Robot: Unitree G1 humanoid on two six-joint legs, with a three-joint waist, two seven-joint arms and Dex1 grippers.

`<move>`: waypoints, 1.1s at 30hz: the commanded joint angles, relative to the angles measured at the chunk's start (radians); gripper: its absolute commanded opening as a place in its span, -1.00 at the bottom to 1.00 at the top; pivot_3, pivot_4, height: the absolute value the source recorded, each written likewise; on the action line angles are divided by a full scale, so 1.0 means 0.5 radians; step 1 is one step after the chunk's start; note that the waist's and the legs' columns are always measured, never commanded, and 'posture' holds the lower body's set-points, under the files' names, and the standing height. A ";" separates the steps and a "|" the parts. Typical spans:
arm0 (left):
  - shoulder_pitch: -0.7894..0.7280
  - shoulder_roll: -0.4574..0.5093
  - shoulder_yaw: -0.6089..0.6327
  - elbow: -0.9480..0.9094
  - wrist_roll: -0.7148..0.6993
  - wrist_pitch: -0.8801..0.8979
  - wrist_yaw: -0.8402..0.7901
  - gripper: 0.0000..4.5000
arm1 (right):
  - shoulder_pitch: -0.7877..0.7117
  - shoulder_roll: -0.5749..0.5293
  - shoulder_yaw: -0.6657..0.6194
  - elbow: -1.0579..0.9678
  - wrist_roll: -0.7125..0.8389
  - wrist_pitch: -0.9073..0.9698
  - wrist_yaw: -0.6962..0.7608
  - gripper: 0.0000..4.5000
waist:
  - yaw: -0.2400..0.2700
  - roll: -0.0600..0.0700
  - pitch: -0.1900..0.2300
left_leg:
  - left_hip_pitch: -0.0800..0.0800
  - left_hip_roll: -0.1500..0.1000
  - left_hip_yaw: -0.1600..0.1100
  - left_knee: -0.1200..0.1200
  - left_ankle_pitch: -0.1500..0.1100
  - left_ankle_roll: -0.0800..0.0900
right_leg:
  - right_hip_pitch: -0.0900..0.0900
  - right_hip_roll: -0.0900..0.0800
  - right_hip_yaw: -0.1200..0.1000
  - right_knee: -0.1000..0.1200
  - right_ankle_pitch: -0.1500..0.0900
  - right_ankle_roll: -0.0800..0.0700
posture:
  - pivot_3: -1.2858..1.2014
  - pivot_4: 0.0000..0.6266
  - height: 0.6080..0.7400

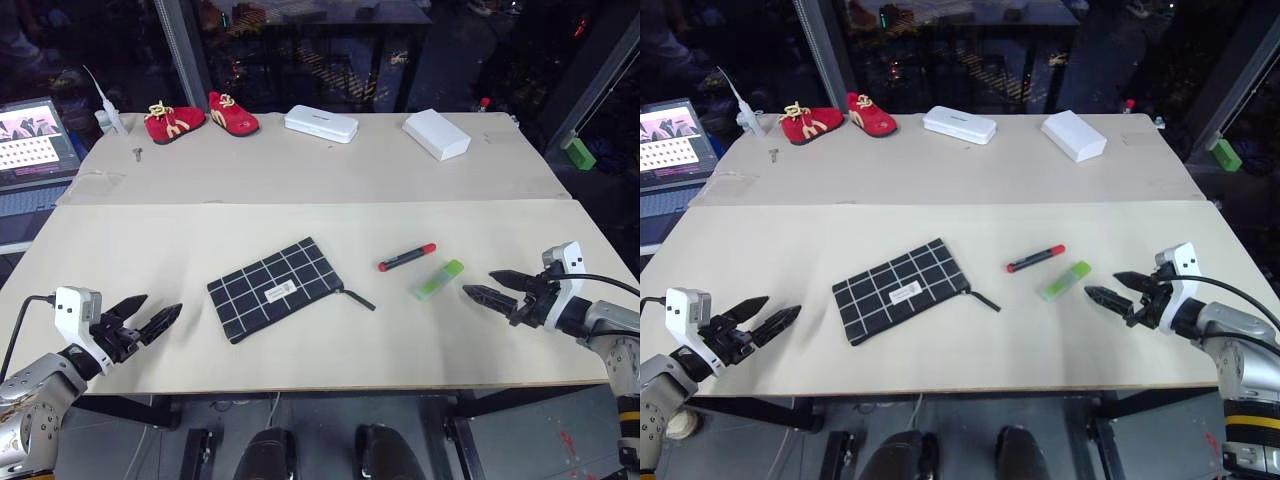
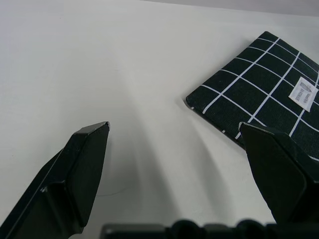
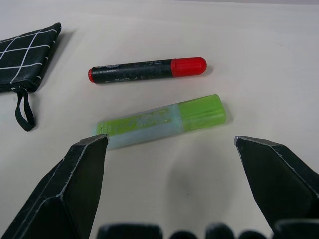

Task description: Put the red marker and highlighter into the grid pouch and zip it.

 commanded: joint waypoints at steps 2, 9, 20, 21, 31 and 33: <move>-0.019 0.055 0.027 0.029 -0.020 -0.098 -0.183 1.00 | -0.049 0.008 -0.024 -0.009 -0.004 -0.055 -0.011 0.99 | 0.000 0.000 0.000 | 0.000 0.000 0.000 0.000 0.000 0.000 | 0.000 0.000 0.000 0.000 0.000 0.000 | 0.03 -0.52 1.00; -0.111 0.122 -0.086 0.291 0.253 -0.671 -0.526 1.00 | -0.143 0.026 -0.015 0.012 0.012 -0.028 -0.005 0.54 | 0.000 0.000 0.000 | 0.000 -0.003 0.002 0.000 0.000 0.000 | -0.001 0.001 0.000 0.000 0.000 -0.001 | 0.03 -0.52 1.00; -0.226 0.197 -0.272 0.599 0.699 -1.505 -0.622 1.00 | -0.286 0.029 0.057 -0.169 0.098 0.123 0.071 -1.00 | 0.003 0.000 0.000 | -0.001 0.001 0.002 0.000 0.000 0.000 | -0.001 -0.001 -0.001 0.000 0.000 -0.001 | 0.03 -0.52 1.00; -0.235 0.209 -0.300 0.633 0.741 -1.581 -0.634 1.00 | -0.318 0.045 0.096 -0.233 0.116 0.175 0.064 -1.00 | 0.000 0.001 0.000 | -0.001 0.001 0.002 0.000 0.000 0.000 | -0.001 -0.001 -0.001 0.000 0.000 -0.001 | 0.03 -0.52 1.00; -0.312 0.259 -0.593 0.753 0.912 -1.997 -0.725 1.00 | -0.782 0.421 0.947 -0.524 -0.138 0.414 -0.086 -1.00 | -0.028 0.001 0.000 | -0.002 0.008 0.002 0.000 -0.001 0.000 | -0.004 0.001 -0.004 0.001 0.002 -0.003 | 0.03 -0.52 1.00; -0.324 0.248 -0.635 0.763 0.920 -2.027 -0.719 1.00 | -0.870 0.517 1.082 -0.451 -0.244 0.447 -0.169 -1.00 | -0.026 0.001 0.000 | -0.003 0.008 0.003 0.000 -0.001 0.000 | -0.006 0.000 -0.004 0.002 0.002 -0.003 | 0.03 -0.52 1.00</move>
